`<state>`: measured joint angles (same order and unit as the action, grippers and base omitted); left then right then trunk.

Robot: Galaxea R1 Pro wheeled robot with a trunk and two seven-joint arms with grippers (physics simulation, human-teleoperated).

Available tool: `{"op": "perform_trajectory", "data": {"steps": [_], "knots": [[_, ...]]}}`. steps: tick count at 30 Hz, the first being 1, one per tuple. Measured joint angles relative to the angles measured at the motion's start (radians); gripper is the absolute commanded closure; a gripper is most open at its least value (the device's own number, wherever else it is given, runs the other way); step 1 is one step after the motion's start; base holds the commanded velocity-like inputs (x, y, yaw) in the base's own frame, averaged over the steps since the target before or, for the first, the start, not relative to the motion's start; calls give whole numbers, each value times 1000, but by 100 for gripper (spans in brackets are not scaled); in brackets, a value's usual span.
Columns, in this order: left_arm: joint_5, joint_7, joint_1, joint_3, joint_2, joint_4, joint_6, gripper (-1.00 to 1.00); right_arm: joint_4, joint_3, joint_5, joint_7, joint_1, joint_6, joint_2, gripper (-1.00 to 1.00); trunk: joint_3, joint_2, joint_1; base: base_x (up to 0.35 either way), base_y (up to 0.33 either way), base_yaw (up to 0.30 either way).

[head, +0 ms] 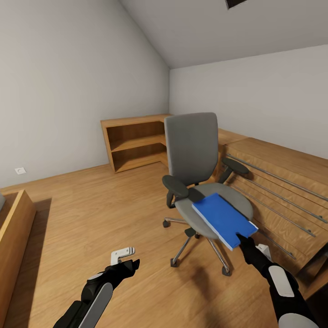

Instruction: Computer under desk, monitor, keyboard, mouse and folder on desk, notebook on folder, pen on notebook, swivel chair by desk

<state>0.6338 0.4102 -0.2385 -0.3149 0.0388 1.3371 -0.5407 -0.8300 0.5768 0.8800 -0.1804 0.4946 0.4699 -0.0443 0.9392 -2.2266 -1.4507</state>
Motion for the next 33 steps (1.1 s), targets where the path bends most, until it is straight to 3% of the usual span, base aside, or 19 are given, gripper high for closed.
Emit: {"op": "perform_trajectory", "data": {"steps": [10,23,33], "knots": [[-1,0,0,0,0,0,0,-100,-1,-1,-1,0,0,-1,0,100,0,0,0,0,0,0],[-5,6,0,0,0,1,0,-100,-4,-1,-3,-1,0,0,-2,100,-41,91,50,0,0,0],[-6,6,0,-6,-2,0,0,-100,-4,2,-1,-1,0,0,-38,100,-72,161,88,-2,0,0]]}}
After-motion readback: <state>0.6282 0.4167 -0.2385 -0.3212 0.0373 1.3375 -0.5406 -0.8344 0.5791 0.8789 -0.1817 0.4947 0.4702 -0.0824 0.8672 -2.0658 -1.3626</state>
